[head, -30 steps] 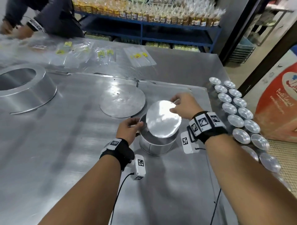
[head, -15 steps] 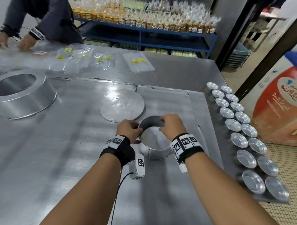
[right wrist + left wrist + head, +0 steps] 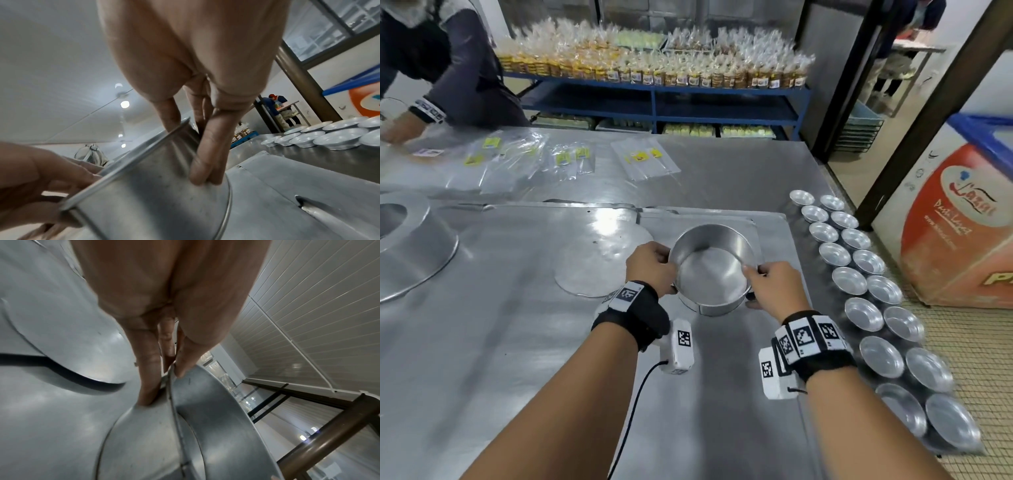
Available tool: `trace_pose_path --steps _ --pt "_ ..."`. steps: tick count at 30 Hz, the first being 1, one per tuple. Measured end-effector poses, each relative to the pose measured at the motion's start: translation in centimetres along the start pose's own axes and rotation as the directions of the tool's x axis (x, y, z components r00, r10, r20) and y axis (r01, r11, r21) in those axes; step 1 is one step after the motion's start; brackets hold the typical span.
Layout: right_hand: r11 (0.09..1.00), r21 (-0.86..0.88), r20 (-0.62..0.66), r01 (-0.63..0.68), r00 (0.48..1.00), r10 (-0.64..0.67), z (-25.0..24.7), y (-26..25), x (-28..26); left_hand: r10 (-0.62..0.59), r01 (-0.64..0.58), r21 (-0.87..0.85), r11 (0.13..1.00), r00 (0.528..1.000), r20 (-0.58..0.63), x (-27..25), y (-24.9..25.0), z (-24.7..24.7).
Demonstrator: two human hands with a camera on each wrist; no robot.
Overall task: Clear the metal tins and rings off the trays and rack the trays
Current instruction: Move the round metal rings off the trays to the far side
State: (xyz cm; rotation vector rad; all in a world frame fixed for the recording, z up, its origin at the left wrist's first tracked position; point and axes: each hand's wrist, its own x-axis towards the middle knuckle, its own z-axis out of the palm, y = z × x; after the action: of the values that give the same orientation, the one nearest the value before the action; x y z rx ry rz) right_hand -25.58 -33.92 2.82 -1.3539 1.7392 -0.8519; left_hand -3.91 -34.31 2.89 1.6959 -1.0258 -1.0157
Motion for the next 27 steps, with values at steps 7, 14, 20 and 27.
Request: trace_pose_path --steps 7,14,20,27 --pt "0.985 0.084 -0.114 0.154 0.983 -0.144 -2.8 0.8 6.5 0.141 -0.144 -0.068 0.987 0.988 -0.059 4.9 4.6 5.8" --pt "0.972 -0.011 -0.214 0.234 0.949 -0.231 -5.2 -0.5 16.3 0.294 -0.294 0.006 0.956 0.956 0.017 12.6 8.5 10.4" --pt "0.978 0.067 -0.274 0.196 0.946 -0.171 -6.3 -0.7 24.1 0.377 -0.385 0.1 0.917 0.921 0.097 20.7 9.5 15.5" --pt "0.98 0.157 -0.308 0.119 0.949 -0.066 -5.2 1.8 31.3 0.335 -0.335 -0.019 0.942 0.937 0.1 27.5 6.0 21.4"
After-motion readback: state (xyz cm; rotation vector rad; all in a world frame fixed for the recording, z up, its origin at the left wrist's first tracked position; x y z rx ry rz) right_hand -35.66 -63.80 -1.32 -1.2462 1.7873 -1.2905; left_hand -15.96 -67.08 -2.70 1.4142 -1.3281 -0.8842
